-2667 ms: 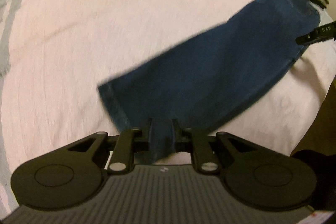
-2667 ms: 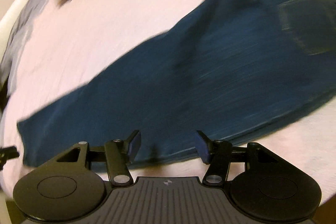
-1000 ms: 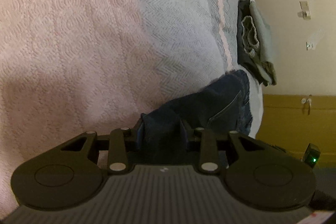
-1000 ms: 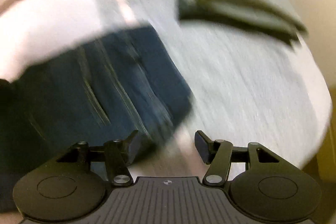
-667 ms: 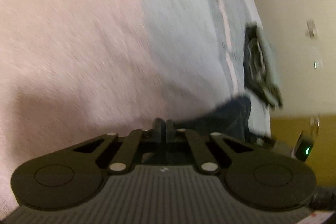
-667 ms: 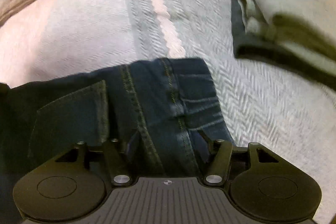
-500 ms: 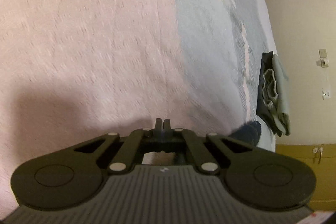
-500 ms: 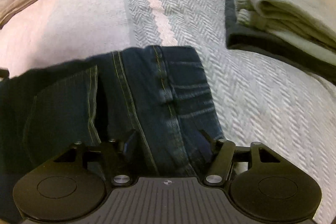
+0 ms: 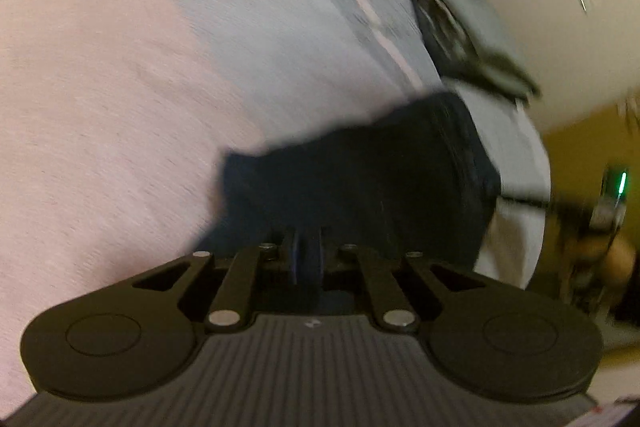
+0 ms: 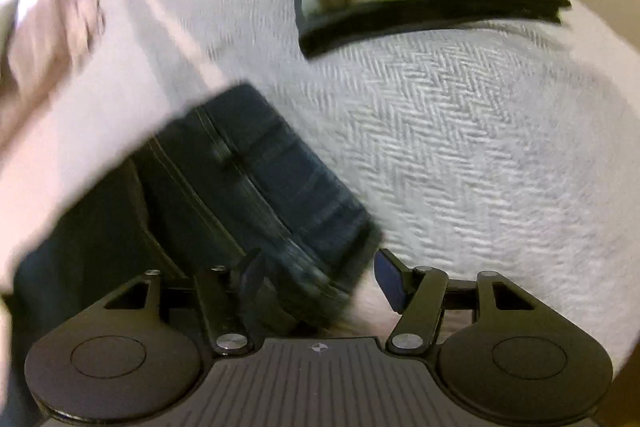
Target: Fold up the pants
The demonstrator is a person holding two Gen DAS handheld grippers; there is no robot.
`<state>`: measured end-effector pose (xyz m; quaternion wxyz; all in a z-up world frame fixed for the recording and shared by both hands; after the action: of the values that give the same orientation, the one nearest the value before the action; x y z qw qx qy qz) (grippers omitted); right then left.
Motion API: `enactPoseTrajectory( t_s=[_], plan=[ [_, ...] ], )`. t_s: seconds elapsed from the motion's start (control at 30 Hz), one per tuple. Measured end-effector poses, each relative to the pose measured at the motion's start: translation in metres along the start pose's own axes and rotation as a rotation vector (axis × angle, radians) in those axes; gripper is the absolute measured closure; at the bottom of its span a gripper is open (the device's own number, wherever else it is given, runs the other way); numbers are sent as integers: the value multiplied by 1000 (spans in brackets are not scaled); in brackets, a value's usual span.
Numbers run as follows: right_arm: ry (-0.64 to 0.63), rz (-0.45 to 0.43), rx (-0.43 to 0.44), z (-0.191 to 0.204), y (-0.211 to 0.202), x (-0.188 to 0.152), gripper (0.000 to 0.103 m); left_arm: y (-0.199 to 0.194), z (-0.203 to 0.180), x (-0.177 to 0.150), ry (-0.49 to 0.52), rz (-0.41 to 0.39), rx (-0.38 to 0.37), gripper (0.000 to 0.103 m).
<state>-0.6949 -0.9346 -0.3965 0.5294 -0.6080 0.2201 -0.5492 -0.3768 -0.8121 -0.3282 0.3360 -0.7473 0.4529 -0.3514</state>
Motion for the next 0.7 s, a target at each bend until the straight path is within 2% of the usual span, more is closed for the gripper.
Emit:
enactPoseTrajectory(
  t_s=[0.07,0.13,0.17,0.27,0.33,0.43,0.47,0.57,0.63,0.7],
  plan=[
    [118,-1,58,-5,17,3,45,14,-14,-21,74,32,13,98],
    [207,-2,88,-12,28,-1,51,31,-24,-43,151,78,46,97],
    [218,9,61,-17,30,0,76,38,-27,-53,176,101,63,97],
    [190,14,55,-23,22,-3,84,46,-38,-75,221,122,82,97],
    [143,14,41,-22,19,-5,84,49,-43,-86,241,136,85,97],
    [169,15,36,-26,33,-2,83,52,-40,-104,287,140,128,95],
    [153,10,32,-25,33,-3,81,50,-39,-108,279,137,140,95],
    [119,-17,-24,-23,27,-7,62,32,-24,-125,227,128,185,95],
    [123,-22,-59,-18,14,-12,60,15,-6,-139,188,113,223,94],
    [72,-61,-95,3,-4,-16,60,-6,15,-156,141,94,256,93]
  ],
)
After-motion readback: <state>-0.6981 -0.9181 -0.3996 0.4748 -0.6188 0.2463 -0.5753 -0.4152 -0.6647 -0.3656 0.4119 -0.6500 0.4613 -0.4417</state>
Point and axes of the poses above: each gripper's, at about its wrist camera, not at the fingertips, and y roughly the way its jaws point, z to its left, x to its top, the point moved 7 cm from there along y, roughly the way its jaws point, and after that the axes turned 10 degrees about -y, right-handed, at the moved point
